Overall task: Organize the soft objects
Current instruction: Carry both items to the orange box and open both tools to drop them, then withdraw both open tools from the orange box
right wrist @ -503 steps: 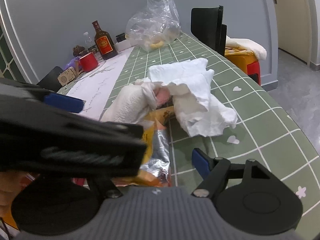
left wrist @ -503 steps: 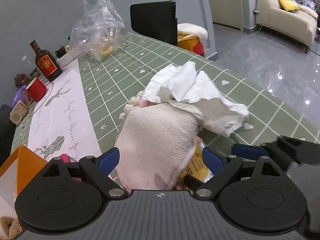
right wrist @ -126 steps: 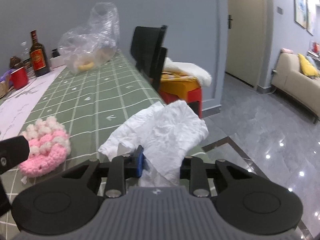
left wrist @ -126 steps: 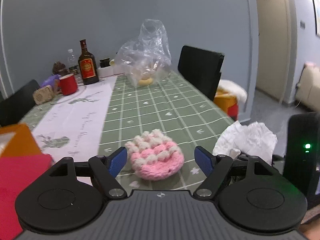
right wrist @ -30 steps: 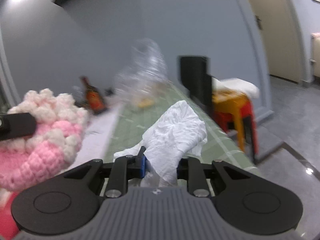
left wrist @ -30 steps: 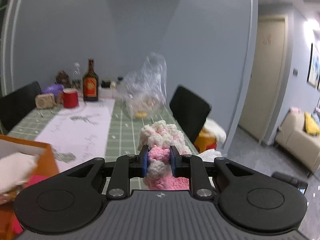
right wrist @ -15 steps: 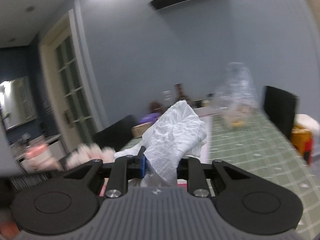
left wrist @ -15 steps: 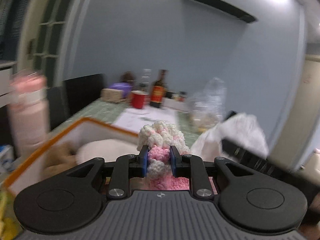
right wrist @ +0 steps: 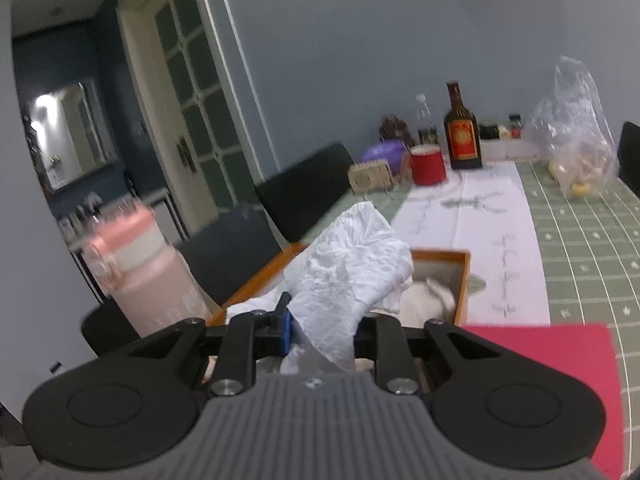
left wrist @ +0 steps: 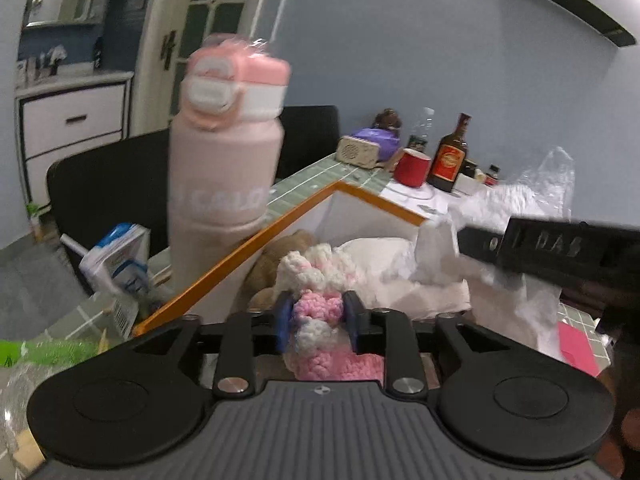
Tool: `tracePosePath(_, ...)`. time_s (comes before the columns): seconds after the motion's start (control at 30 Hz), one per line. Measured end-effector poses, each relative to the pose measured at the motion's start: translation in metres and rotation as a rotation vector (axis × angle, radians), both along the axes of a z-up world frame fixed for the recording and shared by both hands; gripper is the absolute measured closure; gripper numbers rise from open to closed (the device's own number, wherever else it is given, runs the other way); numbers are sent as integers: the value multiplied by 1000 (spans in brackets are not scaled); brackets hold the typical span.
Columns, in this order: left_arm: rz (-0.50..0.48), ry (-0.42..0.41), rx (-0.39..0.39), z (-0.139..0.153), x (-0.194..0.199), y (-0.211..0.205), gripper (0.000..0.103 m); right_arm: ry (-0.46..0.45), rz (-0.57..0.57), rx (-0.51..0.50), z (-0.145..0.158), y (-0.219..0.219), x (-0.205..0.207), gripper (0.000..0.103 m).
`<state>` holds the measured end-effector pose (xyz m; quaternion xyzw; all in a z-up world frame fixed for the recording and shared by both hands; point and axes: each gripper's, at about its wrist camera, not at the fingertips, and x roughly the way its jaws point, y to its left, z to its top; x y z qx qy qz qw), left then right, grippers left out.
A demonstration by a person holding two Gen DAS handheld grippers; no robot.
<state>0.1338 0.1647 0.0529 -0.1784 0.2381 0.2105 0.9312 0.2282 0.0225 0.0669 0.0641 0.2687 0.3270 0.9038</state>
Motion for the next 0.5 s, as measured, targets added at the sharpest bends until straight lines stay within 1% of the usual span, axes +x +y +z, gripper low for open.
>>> tracePosePath(0.03, 18, -13, -2, 0, -2, 1, 59, 9, 18, -21, -4, 5, -2, 79)
tracePosePath(0.07, 39, -36, 6, 0, -12, 3, 51, 14, 39, -50, -8, 5, -4, 68)
tracePosePath(0.1, 59, -56, 30, 2, -17, 2, 43, 7, 42, -84, -10, 9, -6, 63)
tracePosePath(0.13, 80, -66, 64, 5, -20, 1, 40, -14, 24, -117, -11, 8, -10, 58)
tracePosePath(0.17, 95, -78, 111, 8, -24, -2, 31, -34, 2, -140, -12, 6, -14, 45)
tracePosePath(0.2, 100, -88, 153, 11, -27, -4, 18, -50, -19, -145, -11, 2, -18, 34)
tracePosePath(0.27, 84, -113, 230, 18, -35, -11, 9, -73, -47, -118, -8, -14, -27, 26)
tracePosePath(0.3, 68, -128, 251, 22, -37, -13, 9, -80, -61, -108, -6, -23, -31, 20)
tracePosePath(0.33, 51, -135, 265, 25, -41, -16, 8, -91, -81, -104, -3, -34, -38, 17)
tracePosePath(0.37, 34, -131, 281, 28, -43, -20, 5, -106, -98, -104, -2, -41, -44, 12)
tracePosePath(0.43, -4, -122, 323, 32, -49, -31, 5, -150, -157, -116, 0, -58, -61, 8)
tracePosePath(0.47, -19, -126, 353, 32, -52, -37, 4, -166, -190, -124, -1, -66, -69, 8)
tracePosePath(0.5, -32, -133, 375, 33, -56, -42, 1, -176, -224, -131, -2, -75, -78, 7)
